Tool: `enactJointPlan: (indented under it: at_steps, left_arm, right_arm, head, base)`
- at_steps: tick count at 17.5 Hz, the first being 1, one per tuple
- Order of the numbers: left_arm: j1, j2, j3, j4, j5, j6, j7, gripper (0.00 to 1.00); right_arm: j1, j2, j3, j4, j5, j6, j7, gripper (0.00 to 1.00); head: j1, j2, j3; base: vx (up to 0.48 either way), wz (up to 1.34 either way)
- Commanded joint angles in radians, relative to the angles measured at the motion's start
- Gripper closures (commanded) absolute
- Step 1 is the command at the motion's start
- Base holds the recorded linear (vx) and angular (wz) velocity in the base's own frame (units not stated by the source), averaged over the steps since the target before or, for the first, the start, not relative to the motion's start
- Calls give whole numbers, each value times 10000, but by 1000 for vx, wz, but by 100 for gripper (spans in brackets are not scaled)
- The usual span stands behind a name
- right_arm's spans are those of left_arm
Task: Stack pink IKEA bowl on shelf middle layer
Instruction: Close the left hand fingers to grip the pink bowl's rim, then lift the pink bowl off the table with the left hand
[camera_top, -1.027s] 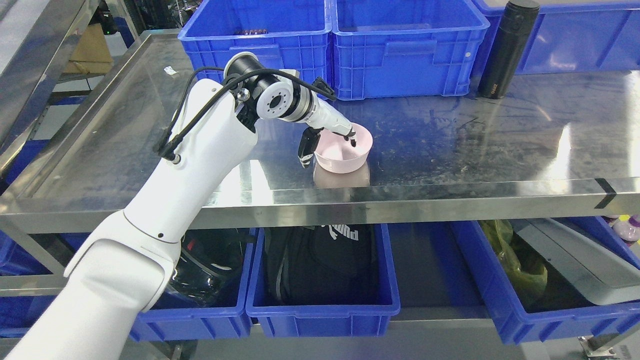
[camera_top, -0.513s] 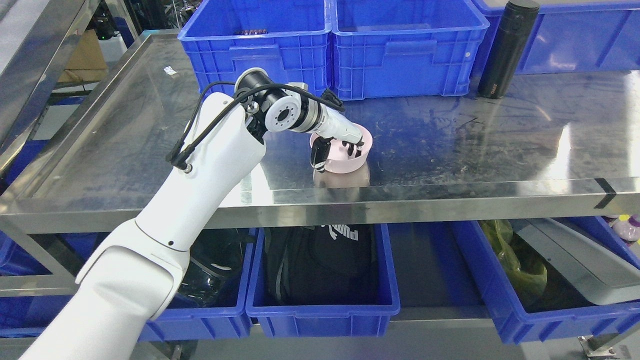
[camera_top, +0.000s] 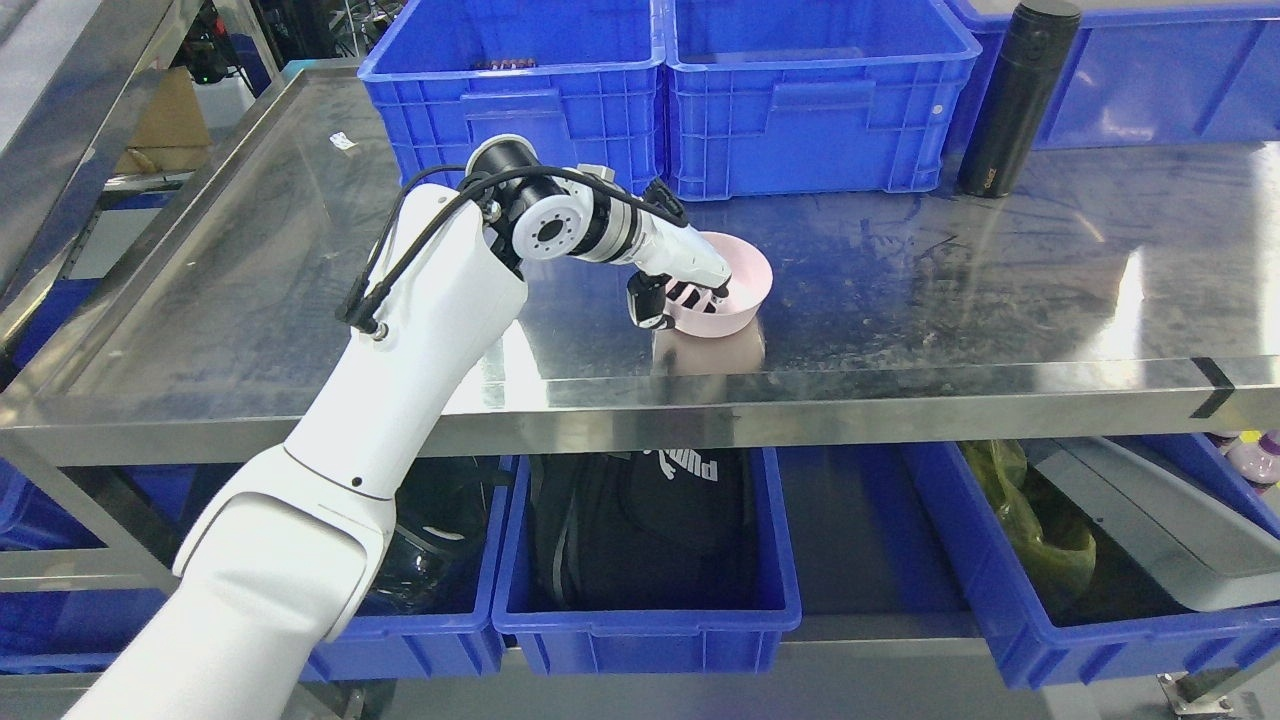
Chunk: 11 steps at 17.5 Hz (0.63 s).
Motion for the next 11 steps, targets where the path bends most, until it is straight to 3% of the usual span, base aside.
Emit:
enactJointPlan:
  at_steps: [1, 4, 8, 11]
  left_arm:
    - [46, -707, 3470, 393, 8, -875, 107, 100]
    - [122, -707, 4715, 40, 390, -1672, 565, 100]
    - [307, -707, 5422, -465, 1494, -2164, 1211, 100]
    - [414, -707, 5593, -880, 2093, -3423, 1227, 100]
  right_arm:
    - [0, -175, 46, -175, 5, 2, 1, 0]
    - [0, -175, 46, -175, 5, 2, 1, 0]
    - [0, -175, 46, -175, -10, 2, 1, 0]
    - [0, -175, 46, -175, -10, 2, 1, 0]
  head:
    - [0, 0, 0]
    - [0, 0, 0]
    - [0, 0, 0]
    - [0, 1, 0]
  base:
    - [0, 0]
    - [0, 0]
    - [4, 10]
    - [10, 50]
